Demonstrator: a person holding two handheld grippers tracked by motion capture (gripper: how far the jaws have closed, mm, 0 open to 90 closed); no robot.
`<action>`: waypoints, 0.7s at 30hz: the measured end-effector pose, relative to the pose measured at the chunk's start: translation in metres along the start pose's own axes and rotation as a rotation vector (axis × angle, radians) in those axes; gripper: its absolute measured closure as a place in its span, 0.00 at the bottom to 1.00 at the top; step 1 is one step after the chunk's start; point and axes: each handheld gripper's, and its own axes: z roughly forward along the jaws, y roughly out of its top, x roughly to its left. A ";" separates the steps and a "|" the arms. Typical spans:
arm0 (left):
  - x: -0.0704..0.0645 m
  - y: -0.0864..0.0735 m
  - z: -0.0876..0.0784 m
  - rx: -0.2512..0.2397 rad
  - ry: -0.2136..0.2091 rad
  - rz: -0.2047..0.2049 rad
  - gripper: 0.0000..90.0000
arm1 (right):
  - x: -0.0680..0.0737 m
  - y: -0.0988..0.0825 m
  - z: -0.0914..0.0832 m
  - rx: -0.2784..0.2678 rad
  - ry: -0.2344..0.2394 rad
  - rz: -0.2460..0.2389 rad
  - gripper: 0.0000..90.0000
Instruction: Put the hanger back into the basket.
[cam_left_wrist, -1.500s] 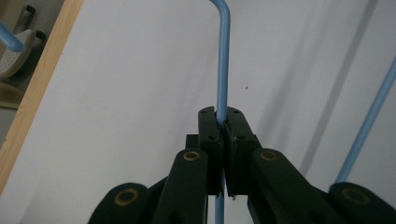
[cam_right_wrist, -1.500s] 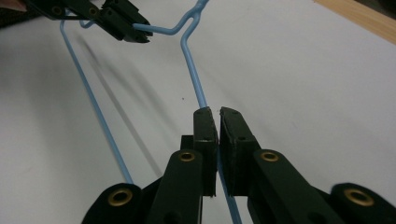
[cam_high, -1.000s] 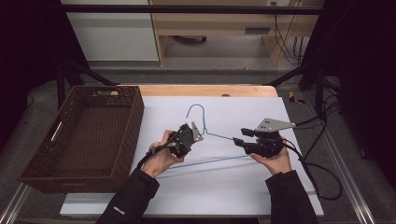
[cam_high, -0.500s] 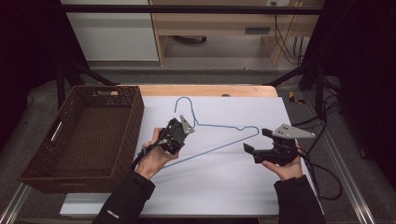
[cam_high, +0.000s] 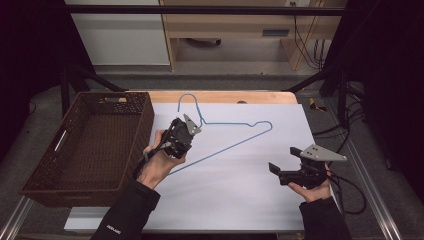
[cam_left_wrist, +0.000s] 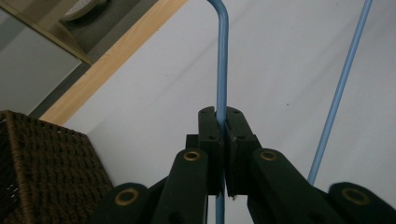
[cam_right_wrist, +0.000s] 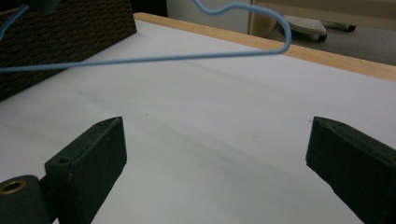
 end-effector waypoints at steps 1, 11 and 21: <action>0.002 0.000 -0.003 -0.006 0.000 -0.005 0.97 | 0.001 -0.001 0.000 -0.002 0.000 0.004 0.06; 0.022 0.006 -0.023 -0.011 -0.020 -0.029 0.97 | 0.002 -0.008 -0.003 0.008 -0.004 0.007 0.06; 0.042 0.009 -0.038 -0.003 -0.009 -0.060 0.97 | 0.003 -0.013 -0.002 0.022 0.003 0.000 0.06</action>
